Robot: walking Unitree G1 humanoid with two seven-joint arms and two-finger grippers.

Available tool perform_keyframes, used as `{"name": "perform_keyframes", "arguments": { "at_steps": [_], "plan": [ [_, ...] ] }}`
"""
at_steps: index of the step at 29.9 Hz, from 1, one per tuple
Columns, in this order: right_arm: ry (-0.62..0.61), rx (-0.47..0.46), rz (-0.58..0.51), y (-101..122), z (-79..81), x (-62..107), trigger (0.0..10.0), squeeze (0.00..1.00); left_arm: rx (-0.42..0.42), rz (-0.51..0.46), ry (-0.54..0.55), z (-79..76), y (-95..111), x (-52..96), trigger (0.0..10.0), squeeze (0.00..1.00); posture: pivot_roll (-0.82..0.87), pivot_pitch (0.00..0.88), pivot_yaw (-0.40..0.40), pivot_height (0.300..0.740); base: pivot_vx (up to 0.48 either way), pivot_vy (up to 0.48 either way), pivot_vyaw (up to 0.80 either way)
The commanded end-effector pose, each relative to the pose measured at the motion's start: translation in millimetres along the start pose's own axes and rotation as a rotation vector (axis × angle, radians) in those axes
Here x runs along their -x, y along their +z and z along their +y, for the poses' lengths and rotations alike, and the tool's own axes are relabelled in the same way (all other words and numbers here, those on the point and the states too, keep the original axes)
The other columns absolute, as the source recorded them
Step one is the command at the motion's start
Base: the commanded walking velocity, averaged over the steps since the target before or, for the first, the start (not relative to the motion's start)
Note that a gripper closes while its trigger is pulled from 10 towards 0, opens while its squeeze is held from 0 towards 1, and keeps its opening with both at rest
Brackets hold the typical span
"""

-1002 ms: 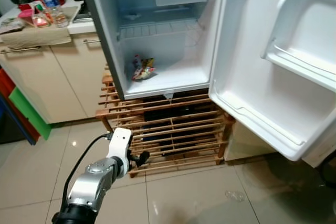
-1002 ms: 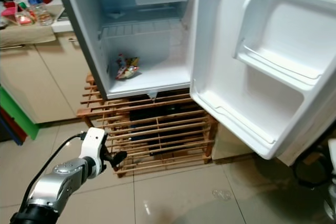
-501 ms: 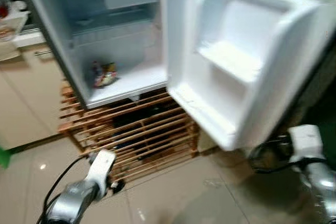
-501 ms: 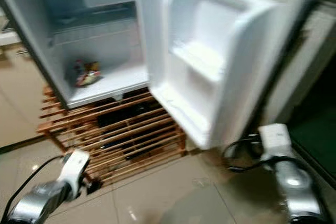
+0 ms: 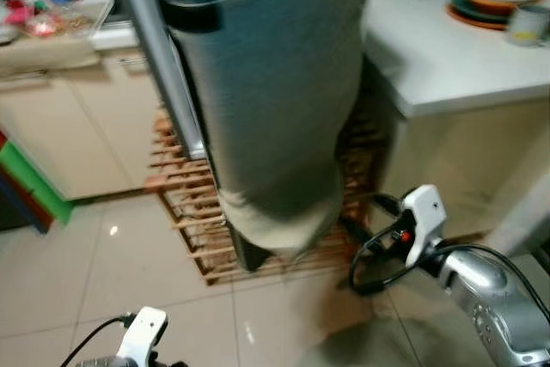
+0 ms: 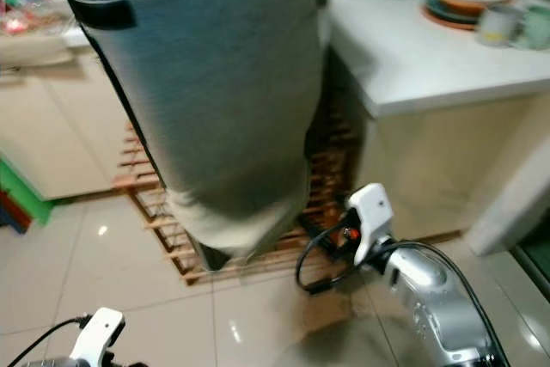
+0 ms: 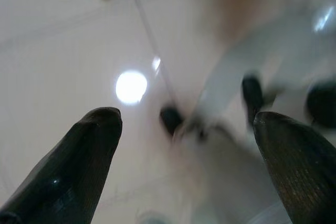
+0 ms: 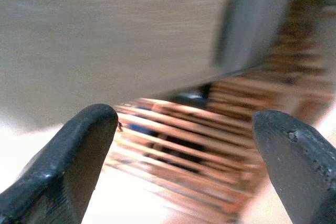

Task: Restocking fridge

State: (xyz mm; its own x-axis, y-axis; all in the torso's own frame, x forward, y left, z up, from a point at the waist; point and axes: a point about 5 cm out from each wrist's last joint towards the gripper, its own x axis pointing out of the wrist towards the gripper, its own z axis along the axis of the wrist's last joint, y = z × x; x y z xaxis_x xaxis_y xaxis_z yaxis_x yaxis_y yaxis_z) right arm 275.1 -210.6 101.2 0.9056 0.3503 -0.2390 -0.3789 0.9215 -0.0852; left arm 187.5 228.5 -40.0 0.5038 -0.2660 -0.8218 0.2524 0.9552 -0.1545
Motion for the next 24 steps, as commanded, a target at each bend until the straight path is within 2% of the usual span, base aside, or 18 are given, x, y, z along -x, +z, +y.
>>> {"name": "perform_keyframes", "arguments": {
  "at_steps": [1,2,3,4,5,6,7,10,11,13,14,15,20,24],
  "plan": [
    [-0.1,-0.002,-0.029,8,-6.4,-1.7,10.0,0.0,-0.029,-0.158,0.002,1.1,35,5.5,10.0,0.0,-0.17,0.0,0.069,0.74,0.0,0.0,0.0],
    [-0.128,-0.018,-0.047,11,-5.9,-4.3,10.0,0.0,-0.037,-0.234,0.006,-0.2,50,8.0,10.0,0.0,-0.17,0.0,0.068,0.74,0.0,0.0,0.0],
    [-0.128,-0.018,-0.047,11,-5.9,-4.3,10.0,0.0,-0.037,-0.234,0.006,-0.2,50,8.0,10.0,0.0,-0.17,0.0,0.068,0.74,0.0,0.0,0.0],
    [-0.146,-0.029,-0.06,13,-5.4,-6.3,10.0,0.0,-0.042,-0.284,0.012,-0.8,60,10.1,10.0,0.0,-0.17,0.0,0.068,0.74,0.0,0.0,0.0],
    [-0.171,-0.043,-0.081,15,-3.9,-11.2,10.0,0.0,-0.072,-0.371,0.025,-3.6,78,14.0,10.0,0.0,-0.18,0.0,0.07,0.74,0.0,0.0,0.0],
    [-0.195,-0.061,-0.108,18,0.0,-17.9,10.0,0.0,-0.099,-0.491,0.049,-9.5,103,22.5,10.0,0.0,-0.18,0.0,0.073,0.74,0.0,0.0,0.0],
    [-0.212,-0.072,-0.126,20,2.8,-23.0,10.0,0.0,-0.115,-0.57,0.065,-13.9,119,29.7,10.0,0.0,-0.18,0.0,0.073,0.74,0.0,0.0,0.0],
    [-0.187,-0.069,-0.182,29,18.2,-34.7,10.0,0.0,-0.093,-0.806,0.079,-29.5,164,56.1,10.0,0.0,-0.17,0.0,0.071,0.74,0.0,0.0,0.0],
    [-0.187,-0.069,-0.182,29,18.2,-34.7,10.0,0.0,-0.093,-0.806,0.079,-29.5,164,56.1,10.0,0.0,-0.17,0.0,0.071,0.74,0.0,0.0,0.0],
    [-0.208,-0.091,-0.236,39,23.6,-40.1,10.0,0.0,-0.075,-0.965,0.109,-39.7,190,77.6,10.0,0.0,-0.17,0.0,0.069,0.74,0.0,0.0,0.0],
    [-0.208,-0.091,-0.236,39,23.6,-40.1,10.0,0.0,-0.075,-0.965,0.109,-39.7,190,77.6,10.0,0.0,-0.17,0.0,0.069,0.74,0.0,0.0,0.0],
    [-0.24,-0.133,-0.262,43,23.6,-42.5,10.0,0.0,-0.048,-1.046,0.132,-46.2,203,89.7,10.0,0.0,-0.16,0.0,0.066,0.74,0.0,0.0,0.0],
    [-0.269,-0.157,-0.268,42,24.5,-45.4,10.0,0.0,-0.018,-1.091,0.121,-54.4,207,97.3,10.0,0.0,-0.16,0.0,0.062,0.74,0.0,0.0,0.0],
    [-0.267,-0.149,-0.266,39,26.7,-45.7,10.0,0.0,-0.028,-1.088,0.138,-54.6,207,96.7,10.0,0.0,-0.15,0.0,0.062,0.74,0.0,0.32,0.0]
  ]
}}
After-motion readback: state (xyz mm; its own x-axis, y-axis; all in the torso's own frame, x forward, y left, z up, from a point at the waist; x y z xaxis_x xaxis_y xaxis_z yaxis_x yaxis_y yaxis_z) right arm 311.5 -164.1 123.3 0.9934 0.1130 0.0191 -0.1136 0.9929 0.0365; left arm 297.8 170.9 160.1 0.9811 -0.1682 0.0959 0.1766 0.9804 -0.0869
